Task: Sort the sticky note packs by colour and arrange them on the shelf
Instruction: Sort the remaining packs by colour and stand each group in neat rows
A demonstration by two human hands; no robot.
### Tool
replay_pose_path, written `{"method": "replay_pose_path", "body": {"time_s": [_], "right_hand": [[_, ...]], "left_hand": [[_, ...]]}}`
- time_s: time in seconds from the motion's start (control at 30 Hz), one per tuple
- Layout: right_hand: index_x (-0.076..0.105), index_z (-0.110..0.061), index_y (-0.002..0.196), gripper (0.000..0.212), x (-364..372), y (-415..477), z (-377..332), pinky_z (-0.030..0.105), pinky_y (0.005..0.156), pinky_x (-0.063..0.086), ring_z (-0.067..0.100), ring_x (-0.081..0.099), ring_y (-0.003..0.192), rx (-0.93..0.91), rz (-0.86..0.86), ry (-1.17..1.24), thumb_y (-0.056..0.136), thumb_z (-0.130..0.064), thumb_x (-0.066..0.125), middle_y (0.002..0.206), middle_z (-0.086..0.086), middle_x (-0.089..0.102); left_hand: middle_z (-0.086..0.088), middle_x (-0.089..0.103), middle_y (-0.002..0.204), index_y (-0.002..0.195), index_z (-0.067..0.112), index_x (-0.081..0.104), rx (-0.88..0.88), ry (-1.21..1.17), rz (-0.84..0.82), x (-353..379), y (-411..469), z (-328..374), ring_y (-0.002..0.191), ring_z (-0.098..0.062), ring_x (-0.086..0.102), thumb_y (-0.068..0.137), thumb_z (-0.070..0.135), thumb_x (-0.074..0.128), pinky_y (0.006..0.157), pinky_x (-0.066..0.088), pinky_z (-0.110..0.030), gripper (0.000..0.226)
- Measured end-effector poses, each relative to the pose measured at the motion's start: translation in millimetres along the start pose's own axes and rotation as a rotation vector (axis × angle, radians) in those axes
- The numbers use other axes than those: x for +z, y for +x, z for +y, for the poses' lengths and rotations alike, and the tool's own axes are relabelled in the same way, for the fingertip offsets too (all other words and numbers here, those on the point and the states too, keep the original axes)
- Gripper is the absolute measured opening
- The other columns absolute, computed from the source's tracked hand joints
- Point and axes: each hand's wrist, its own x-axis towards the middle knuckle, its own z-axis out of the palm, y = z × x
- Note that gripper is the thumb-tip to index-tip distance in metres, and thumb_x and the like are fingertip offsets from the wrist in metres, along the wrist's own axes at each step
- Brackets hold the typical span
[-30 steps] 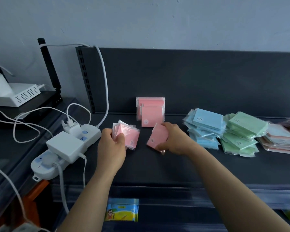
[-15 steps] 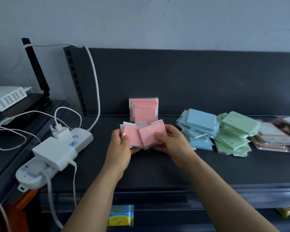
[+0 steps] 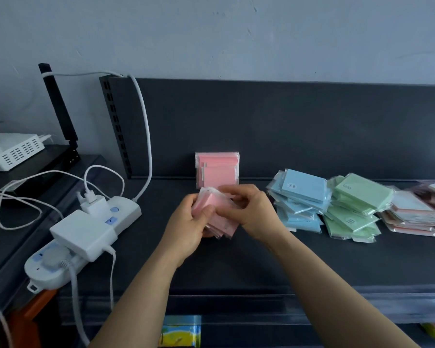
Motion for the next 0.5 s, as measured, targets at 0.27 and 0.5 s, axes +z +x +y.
{"method": "replay_pose_path", "body": {"time_s": [0.27, 0.5], "right_hand": [[0.041, -0.025, 0.14, 0.06, -3, 0, 7, 0.029, 0.09, 0.053, 0.01, 0.061, 0.106, 0.026, 0.001, 0.032, 0.087, -0.003, 0.059, 0.12, -0.003, 0.061], [0.041, -0.013, 0.135, 0.041, -3, 10, 19, 0.027, 0.098, 0.038, 0.022, 0.051, 0.112, 0.139, -0.066, -0.39, 0.095, -0.012, 0.05, 0.136, 0.007, 0.037]], "left_hand": [[0.002, 0.043, 0.135, 0.133, 0.024, 0.043, 0.01, 0.316, 0.0, 8, 16, -5, 0.119, -0.014, 0.046, 0.104, 0.032, 0.031, 0.099, 0.037, -0.027, 0.032], [-0.006, 0.043, 0.135, 0.136, 0.02, 0.039, -0.009, 0.935, -0.074, 15, 38, -13, 0.123, -0.028, 0.04, 0.103, 0.032, 0.031, 0.1, 0.034, -0.041, 0.036]]}}
